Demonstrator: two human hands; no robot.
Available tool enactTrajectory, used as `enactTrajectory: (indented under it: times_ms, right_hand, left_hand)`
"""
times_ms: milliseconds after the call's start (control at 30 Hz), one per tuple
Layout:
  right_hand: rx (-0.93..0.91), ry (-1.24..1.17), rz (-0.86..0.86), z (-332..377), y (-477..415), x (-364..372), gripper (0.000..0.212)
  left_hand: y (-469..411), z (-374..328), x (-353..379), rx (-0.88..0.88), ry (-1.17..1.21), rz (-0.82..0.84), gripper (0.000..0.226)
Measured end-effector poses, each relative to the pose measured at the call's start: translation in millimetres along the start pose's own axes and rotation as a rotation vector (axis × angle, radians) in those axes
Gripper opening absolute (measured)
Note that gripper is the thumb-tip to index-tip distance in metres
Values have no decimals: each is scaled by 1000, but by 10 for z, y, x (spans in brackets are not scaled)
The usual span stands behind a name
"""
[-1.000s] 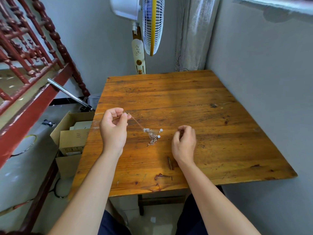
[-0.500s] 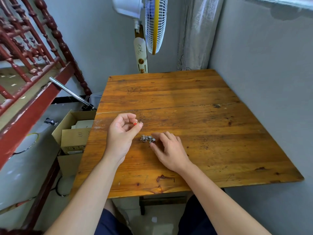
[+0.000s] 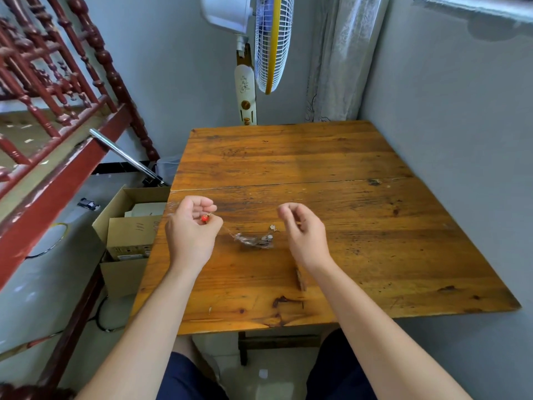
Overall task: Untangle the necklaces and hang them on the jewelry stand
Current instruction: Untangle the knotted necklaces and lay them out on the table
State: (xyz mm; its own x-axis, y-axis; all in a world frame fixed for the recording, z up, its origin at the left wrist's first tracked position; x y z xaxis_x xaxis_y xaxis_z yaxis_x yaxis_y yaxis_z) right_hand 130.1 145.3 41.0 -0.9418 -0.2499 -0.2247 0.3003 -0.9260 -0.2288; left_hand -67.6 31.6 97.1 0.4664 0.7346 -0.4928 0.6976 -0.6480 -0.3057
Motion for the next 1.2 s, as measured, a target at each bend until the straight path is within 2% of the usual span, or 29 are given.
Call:
enactTrajectory:
  times_ms: [100,167,300,533,667,867,1067,1200]
  right_hand:
    - [72,36,-14,-111,21,-98,21]
    - [51,144,38,-155,63,-56,19]
    - [-41,305,153,-136,157,153,19]
    - [-268,684,363,-14,306,693,41]
    - [-316,755,258,-66,356,615,26]
    - [-233,831,60,-198,409,130,17]
    - [-174,835,-7,-212,496,7,17]
    - [-285,750,38,-149,612,151,26]
  left_hand:
    - [-24,93,3,-25,85,43,31]
    - [-5,117,30,-46,148,62,32]
    - [28,129,62,-76,211,69,27]
    - [109,228,-41,-115,260,51,22]
    - [181,352,-106,-160,282,29,26]
    - [384,543,-31,-216,165,92,29]
    - [676,594,103,-85,-97,186,27]
    - [750,558,145,63,-232,196,24]
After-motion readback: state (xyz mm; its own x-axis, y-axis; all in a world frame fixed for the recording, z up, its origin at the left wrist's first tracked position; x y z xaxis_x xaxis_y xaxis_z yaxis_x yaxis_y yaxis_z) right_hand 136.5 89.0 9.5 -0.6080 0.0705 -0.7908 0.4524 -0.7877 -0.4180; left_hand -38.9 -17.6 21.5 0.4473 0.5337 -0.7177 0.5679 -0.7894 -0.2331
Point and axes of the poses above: each hand's wrist, its own y-axis away from the middle knuckle, its own x-axis out of the palm, z = x × y, the point moved 6 cm from there along -y, towards the middle knuckle, and after that the axes turned 3 degrees about -y, right-handed, at the moved point
